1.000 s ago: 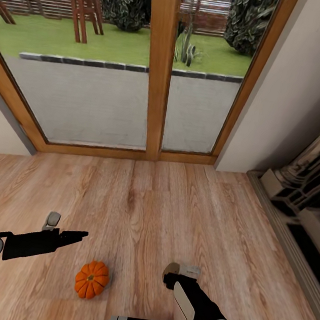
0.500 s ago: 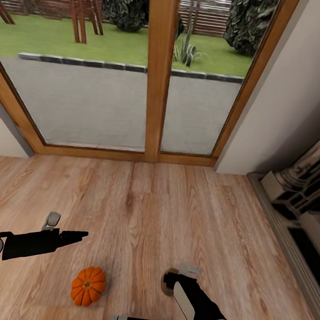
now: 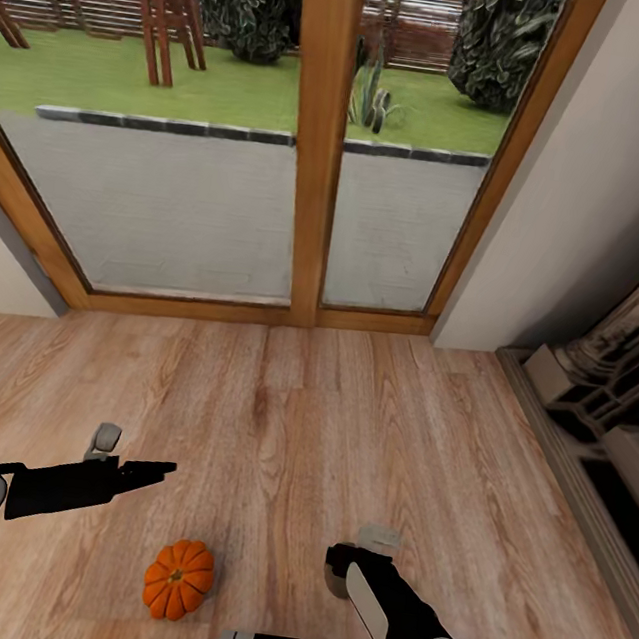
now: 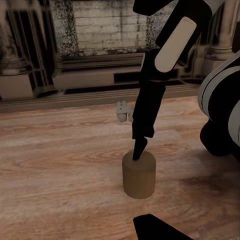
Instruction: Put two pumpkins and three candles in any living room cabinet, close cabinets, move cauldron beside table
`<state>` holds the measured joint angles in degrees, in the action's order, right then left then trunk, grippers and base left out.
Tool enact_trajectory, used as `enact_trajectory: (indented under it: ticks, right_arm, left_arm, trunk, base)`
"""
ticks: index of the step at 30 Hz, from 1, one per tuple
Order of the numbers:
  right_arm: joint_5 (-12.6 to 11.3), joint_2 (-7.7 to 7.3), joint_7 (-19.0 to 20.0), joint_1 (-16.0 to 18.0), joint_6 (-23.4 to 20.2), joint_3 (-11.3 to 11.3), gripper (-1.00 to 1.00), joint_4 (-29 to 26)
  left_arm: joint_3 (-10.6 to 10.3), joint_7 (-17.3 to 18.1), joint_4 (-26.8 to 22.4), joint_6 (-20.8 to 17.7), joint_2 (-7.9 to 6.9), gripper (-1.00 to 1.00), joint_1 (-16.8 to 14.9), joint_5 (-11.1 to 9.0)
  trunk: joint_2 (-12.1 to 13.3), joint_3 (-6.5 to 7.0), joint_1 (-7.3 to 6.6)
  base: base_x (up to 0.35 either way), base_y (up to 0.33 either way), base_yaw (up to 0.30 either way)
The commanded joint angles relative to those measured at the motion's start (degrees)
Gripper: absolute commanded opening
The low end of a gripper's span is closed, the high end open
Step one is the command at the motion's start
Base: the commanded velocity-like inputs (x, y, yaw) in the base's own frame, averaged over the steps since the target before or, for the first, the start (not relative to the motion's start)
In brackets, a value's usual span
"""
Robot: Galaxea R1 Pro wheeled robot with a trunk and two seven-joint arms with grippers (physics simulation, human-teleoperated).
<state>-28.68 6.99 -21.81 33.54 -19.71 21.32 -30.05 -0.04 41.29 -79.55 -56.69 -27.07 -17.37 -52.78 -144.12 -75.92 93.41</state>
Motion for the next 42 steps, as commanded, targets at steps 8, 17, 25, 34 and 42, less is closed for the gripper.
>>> enact_trajectory:
  ticks: [8, 17, 25, 34, 42]
  right_arm:
    - [-0.5, -0.05, -0.51, 0.03, -0.17, 0.39, 1.0, -0.1]
    - [-0.5, -0.05, -0.51, 0.03, -0.23, 0.39, 1.0, -0.1]
    - [-0.5, -0.05, -0.51, 0.03, -0.24, 0.39, 1.0, -0.1]
    - [-0.5, 0.04, -0.51, 0.03, -0.18, 0.39, 1.0, -0.1]
    - [-0.5, 0.04, -0.51, 0.03, -0.16, 0.39, 1.0, -0.1]
  left_arm:
    - [-0.02, 0.19, 0.01, -0.18, -0.01, 1.0, -0.03, 0.07]
    - [0.09, 0.21, 0.01, -0.18, -0.09, 1.0, -0.03, 0.07]
    - [0.06, 0.24, 0.01, -0.18, -0.01, 1.0, -0.03, 0.21]
    - [0.05, 0.26, 0.01, -0.18, -0.01, 1.0, -0.03, 0.28]
    - [0.04, 0.28, 0.01, -0.18, -0.01, 1.0, -0.03, 0.13]
  trunk:
    - [-0.02, -0.04, -0.01]
    - [-0.06, -0.71, 0.07]
    - [-0.16, -2.48, 0.27]
    - [-0.23, -3.59, 0.4]
    - [-0.23, -3.59, 0.4]
  base:
    - [0.0, 0.073, 0.0]
    - [0.0, 0.003, 0.0]
    - [0.0, 0.0, 0.0]
    - [0.0, 0.0, 0.0]
    - [0.0, 0.0, 0.0]
